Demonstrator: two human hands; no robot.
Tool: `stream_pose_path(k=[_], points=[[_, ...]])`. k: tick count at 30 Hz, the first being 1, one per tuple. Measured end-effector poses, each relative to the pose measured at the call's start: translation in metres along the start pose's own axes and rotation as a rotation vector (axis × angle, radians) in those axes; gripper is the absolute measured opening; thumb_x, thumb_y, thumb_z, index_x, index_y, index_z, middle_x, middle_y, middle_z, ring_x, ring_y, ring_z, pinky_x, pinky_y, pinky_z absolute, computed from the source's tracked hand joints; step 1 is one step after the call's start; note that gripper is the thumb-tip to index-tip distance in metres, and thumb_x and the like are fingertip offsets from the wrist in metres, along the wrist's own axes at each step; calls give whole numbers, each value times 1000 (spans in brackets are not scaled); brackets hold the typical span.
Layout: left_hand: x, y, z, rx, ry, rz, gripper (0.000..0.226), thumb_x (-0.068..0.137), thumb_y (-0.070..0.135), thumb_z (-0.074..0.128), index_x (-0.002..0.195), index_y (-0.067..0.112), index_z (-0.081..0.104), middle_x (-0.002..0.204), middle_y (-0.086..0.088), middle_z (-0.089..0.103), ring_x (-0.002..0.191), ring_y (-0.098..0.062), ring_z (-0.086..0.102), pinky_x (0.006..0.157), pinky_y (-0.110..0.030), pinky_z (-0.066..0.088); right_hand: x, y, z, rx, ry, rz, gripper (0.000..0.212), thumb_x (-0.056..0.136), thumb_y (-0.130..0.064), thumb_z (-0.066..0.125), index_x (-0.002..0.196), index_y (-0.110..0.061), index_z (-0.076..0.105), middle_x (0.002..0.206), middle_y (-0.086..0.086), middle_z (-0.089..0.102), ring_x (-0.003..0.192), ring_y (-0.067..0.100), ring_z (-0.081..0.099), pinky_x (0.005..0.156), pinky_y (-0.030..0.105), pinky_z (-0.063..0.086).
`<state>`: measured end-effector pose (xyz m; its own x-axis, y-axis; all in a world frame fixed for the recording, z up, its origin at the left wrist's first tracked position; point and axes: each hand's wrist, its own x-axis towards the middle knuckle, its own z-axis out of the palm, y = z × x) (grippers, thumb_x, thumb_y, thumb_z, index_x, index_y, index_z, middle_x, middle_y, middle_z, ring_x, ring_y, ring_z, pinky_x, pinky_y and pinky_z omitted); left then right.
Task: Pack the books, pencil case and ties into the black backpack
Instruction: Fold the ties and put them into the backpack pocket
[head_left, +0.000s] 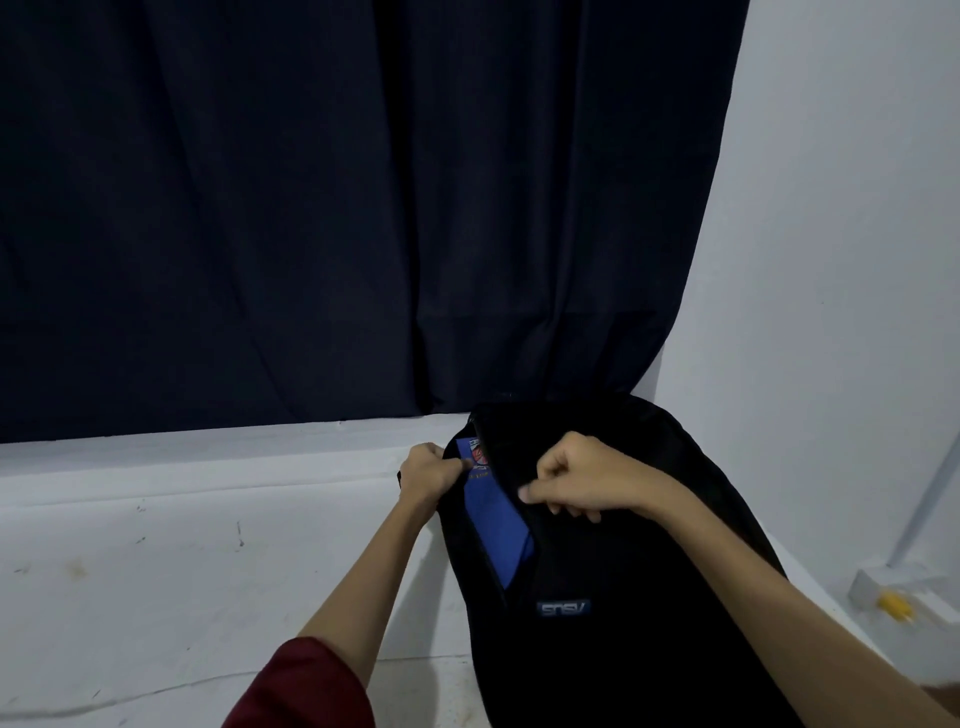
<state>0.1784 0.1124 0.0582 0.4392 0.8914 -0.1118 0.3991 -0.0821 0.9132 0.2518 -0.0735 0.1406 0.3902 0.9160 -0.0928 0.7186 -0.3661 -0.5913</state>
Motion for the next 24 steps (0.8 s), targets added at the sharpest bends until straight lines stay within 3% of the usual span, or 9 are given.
stream_pose_path(k=[2, 4, 7, 10, 14, 24], points=[[0, 2, 2, 8, 17, 12, 34, 77, 16, 72, 66, 15, 40, 67, -1, 50, 62, -13, 47, 52, -25, 39, 12, -9, 9, -238, 204, 31, 45, 79, -55, 64, 57, -19, 49, 61, -8, 55, 61, 13, 54, 61, 25, 41], [4, 0, 1, -7, -34, -14, 31, 80, 20, 72, 70, 14, 42, 73, -2, 53, 67, -16, 50, 57, -28, 44, 21, -15, 24, -452, 307, 18, 44, 78, -62, 60, 73, -19, 54, 80, -3, 60, 82, 20, 60, 68, 28, 41], [3, -5, -11, 6, -182, -64, 29, 88, 29, 64, 75, 14, 43, 75, -4, 53, 65, -17, 50, 55, -26, 43, 29, -17, 39, -610, 316, -14, 29, 88, -37, 56, 100, -11, 57, 103, 6, 64, 96, 26, 61, 68, 28, 37], [3, -12, -26, 93, -122, 31, 33, 91, 21, 60, 68, 14, 38, 68, -4, 49, 56, -15, 44, 42, -20, 37, 33, -13, 42, -528, 340, -56, 16, 90, -26, 51, 84, -12, 51, 88, 5, 60, 87, 26, 60, 65, 28, 36], [4, -13, -46, 161, 66, 165, 33, 88, 11, 58, 63, 12, 36, 61, -5, 49, 50, -18, 47, 44, -24, 40, 42, -19, 40, -302, 270, -92, 35, 86, -21, 53, 58, -15, 33, 58, -3, 41, 59, 17, 46, 54, 28, 35], [14, -25, -107, 203, 138, 198, 37, 86, 5, 59, 59, 10, 36, 57, -9, 50, 43, -19, 41, 43, -21, 32, 64, -60, 67, 36, 295, -220, 39, 85, -15, 55, 56, -16, 29, 50, -5, 33, 52, 11, 34, 58, 28, 35]])
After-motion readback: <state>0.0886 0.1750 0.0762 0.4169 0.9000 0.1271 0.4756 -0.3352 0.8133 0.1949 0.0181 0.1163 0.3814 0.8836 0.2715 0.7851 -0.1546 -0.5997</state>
